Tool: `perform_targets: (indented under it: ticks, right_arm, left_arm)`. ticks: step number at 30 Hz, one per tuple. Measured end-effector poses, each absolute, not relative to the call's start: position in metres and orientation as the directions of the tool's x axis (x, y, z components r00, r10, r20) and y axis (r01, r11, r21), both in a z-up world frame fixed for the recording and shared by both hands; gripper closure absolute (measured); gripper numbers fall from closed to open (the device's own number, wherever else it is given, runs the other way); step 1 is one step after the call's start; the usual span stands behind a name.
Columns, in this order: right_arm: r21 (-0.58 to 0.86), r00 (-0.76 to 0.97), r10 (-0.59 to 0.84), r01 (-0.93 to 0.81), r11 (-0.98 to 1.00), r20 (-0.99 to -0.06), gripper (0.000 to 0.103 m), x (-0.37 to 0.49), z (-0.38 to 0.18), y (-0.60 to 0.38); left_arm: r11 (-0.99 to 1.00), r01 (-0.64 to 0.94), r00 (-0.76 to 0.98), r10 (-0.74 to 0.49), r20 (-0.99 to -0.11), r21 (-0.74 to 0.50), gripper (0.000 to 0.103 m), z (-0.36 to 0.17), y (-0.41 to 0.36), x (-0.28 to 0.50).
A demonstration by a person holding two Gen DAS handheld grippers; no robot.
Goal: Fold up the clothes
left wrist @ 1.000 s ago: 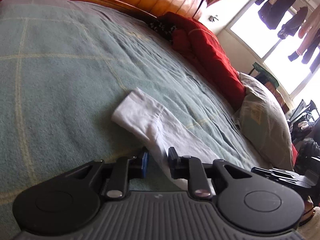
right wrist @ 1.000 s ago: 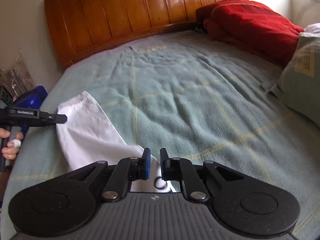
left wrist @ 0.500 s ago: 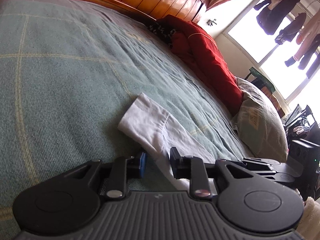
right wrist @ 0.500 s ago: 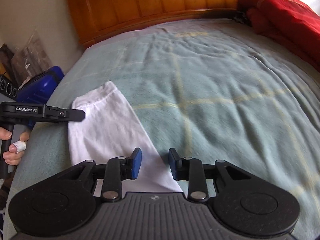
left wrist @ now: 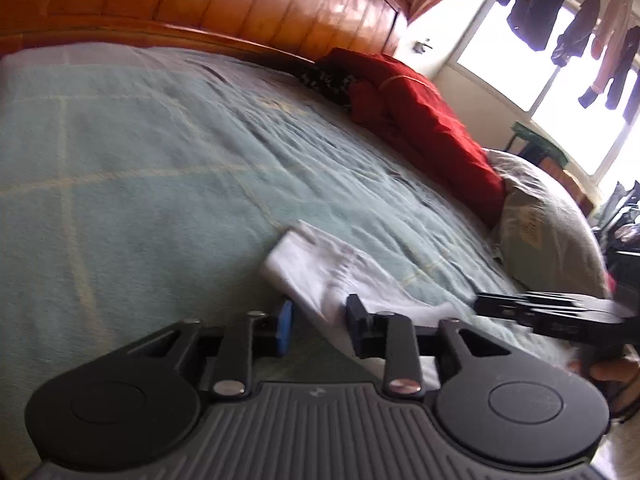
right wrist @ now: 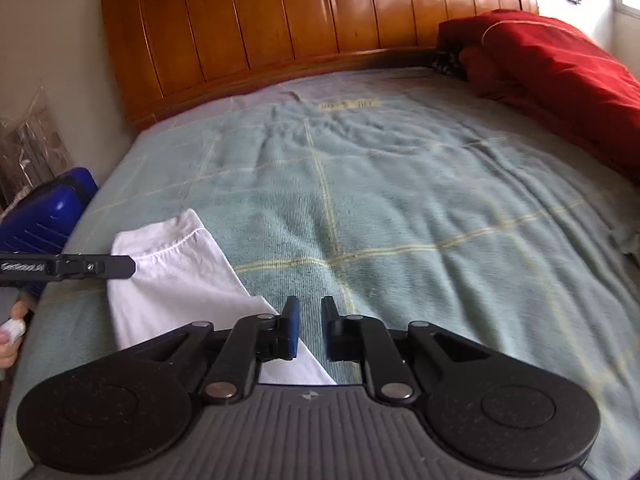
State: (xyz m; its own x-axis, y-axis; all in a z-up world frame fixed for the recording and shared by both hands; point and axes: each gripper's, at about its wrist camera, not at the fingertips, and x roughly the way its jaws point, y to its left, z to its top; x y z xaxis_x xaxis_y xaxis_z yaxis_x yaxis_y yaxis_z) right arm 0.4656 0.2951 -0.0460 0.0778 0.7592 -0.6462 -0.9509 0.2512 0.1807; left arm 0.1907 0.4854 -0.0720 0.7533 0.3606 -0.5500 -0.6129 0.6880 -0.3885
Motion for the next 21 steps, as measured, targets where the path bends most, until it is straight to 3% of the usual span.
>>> perform_targets:
  ticks: [4,9,13,15,19,21]
  right_arm:
    - [0.186,0.090,0.771,-0.947,0.263,-0.630,0.072,0.461,-0.024,0.259]
    - [0.205,0.058,0.761,-0.947,0.246,-0.647,0.071,0.443,-0.010,0.212]
    - [0.184,0.073,0.735,-0.947,0.264,-0.674,0.067,0.420,-0.009,0.174]
    - [0.176,0.107,0.717,-0.935,0.308,-0.688,0.067,0.411,-0.009,0.155]
    - [0.192,0.156,0.717,-0.905,0.379,-0.680,0.066,0.389,-0.007,0.111]
    - [0.207,0.177,0.722,-0.889,0.409,-0.669,0.061,0.378,-0.006,0.088]
  left_arm:
    - [0.690,-0.650,0.724,0.432,-0.538,-0.320,0.067,-0.053,0.490,0.184]
    - [0.808,-0.505,0.790,0.292,-0.539,-0.303,0.066,-0.040,0.476,0.212]
    - [0.859,-0.411,0.777,0.155,-0.610,-0.305,0.065,-0.058,0.466,0.254]
    - [0.848,-0.444,0.727,0.152,-0.669,-0.289,0.066,-0.073,0.472,0.273]
    - [0.861,-0.450,0.722,0.194,-0.664,-0.237,0.066,-0.064,0.472,0.281]
    - [0.867,-0.452,0.719,0.215,-0.660,-0.210,0.066,-0.060,0.472,0.285]
